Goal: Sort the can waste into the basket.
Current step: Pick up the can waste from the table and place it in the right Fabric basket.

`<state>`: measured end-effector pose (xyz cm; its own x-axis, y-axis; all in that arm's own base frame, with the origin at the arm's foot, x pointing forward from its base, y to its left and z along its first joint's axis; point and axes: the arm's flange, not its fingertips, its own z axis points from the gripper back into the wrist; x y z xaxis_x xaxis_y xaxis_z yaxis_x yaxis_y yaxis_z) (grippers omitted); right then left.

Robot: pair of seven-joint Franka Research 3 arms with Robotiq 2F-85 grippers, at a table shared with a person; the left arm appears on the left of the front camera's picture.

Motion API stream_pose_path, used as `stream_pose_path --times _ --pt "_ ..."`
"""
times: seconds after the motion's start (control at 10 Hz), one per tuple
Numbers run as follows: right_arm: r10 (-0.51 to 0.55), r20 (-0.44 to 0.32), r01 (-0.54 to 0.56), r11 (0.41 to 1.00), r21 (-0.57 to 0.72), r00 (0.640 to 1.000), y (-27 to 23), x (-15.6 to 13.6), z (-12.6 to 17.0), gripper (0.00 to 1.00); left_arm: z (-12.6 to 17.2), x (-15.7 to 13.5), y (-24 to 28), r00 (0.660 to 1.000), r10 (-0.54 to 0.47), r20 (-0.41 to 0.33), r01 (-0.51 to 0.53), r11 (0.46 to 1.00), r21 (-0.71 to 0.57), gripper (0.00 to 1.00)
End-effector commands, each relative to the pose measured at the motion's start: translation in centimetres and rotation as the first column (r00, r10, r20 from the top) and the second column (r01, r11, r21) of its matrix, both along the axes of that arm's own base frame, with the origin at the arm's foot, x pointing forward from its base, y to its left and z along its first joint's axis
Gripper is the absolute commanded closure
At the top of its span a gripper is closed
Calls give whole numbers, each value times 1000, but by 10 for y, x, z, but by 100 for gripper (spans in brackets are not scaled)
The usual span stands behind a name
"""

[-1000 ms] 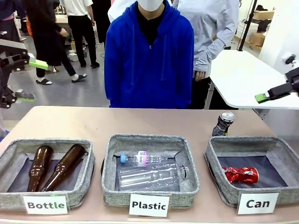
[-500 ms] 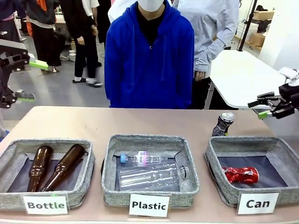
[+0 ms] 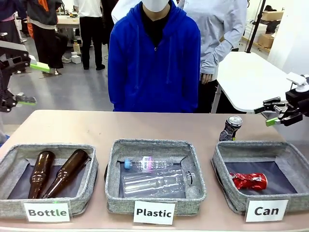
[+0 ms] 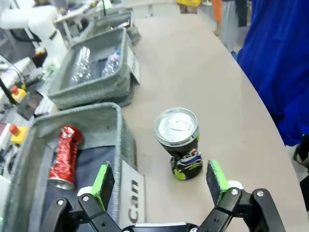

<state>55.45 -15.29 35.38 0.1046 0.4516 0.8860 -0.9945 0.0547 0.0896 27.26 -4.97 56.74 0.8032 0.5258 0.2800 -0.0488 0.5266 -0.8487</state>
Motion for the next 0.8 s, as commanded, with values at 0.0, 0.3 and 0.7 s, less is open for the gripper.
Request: stream_pose_path --times 0.0,0.3,0.7 --pt "-22 141 29 998 -53 990 6 10 -22 0 -1 -4 3 1000 12 -20 -12 1000 5 0" --pt "6 170 1 999 -42 985 26 28 -44 0 -1 -4 3 1000 12 -20 -12 1000 5 0" --pt "36 164 -25 998 -66 986 46 41 -62 0 -1 -4 3 1000 12 -20 -12 1000 5 0"
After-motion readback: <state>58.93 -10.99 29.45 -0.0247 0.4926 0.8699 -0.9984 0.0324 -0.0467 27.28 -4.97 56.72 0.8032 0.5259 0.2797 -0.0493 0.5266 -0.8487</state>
